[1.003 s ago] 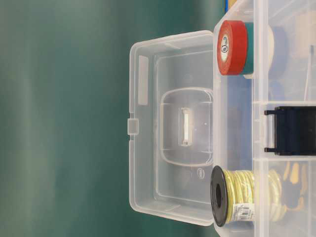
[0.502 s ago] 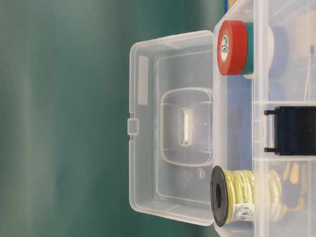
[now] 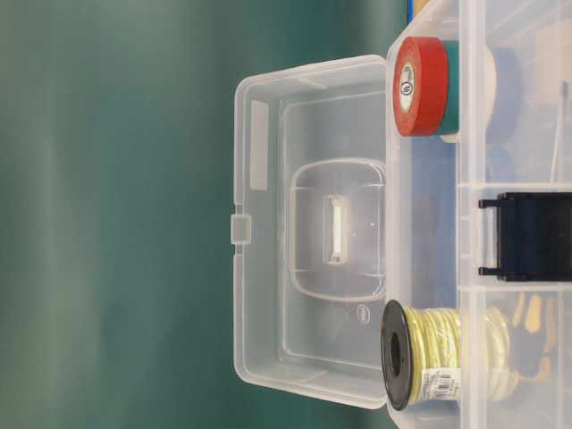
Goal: Open the tool box with both arms.
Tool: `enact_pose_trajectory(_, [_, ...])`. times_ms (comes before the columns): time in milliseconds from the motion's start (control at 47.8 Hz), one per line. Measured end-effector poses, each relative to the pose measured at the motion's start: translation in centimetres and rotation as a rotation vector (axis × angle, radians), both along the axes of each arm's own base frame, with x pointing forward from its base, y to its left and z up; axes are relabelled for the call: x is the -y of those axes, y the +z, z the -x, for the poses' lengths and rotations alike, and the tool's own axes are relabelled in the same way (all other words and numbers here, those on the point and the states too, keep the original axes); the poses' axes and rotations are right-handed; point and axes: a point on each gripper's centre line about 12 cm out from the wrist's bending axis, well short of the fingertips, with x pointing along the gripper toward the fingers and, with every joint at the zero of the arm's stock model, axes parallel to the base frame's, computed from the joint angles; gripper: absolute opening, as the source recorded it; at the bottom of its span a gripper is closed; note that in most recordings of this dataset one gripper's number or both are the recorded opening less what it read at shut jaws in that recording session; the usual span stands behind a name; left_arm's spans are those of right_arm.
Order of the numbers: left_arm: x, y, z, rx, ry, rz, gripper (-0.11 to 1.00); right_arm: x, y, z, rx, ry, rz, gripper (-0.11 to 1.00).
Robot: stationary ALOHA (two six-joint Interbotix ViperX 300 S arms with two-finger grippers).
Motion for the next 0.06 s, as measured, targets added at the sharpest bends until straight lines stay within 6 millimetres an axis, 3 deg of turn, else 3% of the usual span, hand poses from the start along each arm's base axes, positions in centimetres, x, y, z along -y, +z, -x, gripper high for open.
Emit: enact_pose_trajectory(63, [0.00, 0.00, 0.00, 0.000, 0.000, 0.000, 0.86, 0.00, 0.00, 0.00, 0.000, 0.000, 0.000, 0.83])
